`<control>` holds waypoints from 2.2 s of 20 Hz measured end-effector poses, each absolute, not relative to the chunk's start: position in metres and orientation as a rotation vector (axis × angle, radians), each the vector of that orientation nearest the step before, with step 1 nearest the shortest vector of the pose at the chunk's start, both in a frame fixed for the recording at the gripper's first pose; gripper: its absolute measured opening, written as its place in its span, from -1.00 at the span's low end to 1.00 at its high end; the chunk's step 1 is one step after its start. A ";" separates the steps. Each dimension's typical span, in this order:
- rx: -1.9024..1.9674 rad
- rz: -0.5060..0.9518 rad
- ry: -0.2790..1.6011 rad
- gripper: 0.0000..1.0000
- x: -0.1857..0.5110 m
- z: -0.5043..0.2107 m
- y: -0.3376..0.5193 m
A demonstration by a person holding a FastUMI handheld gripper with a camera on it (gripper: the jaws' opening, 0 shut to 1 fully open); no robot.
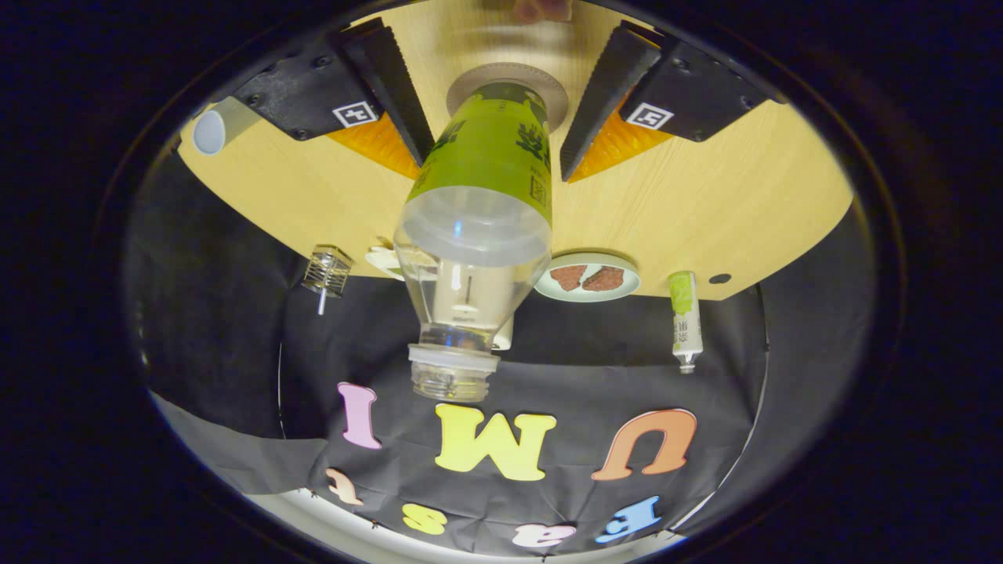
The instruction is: Take the bottle from table, then pour the juice into the cup, finally place the bottle on the coaster
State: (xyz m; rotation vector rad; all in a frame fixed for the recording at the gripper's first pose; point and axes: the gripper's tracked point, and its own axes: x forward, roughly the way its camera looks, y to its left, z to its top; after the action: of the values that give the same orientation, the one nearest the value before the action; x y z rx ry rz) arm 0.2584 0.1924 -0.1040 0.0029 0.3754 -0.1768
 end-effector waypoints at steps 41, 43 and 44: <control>0.069 -0.098 -0.042 1.00 0.011 0.010 0.164; 0.059 -0.101 -0.042 1.00 0.011 0.011 0.164; 0.055 -0.104 -0.043 1.00 0.011 0.012 0.164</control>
State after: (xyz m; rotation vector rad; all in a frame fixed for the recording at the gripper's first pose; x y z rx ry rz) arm 0.0108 0.1640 0.0116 0.0549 -0.0426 -0.1040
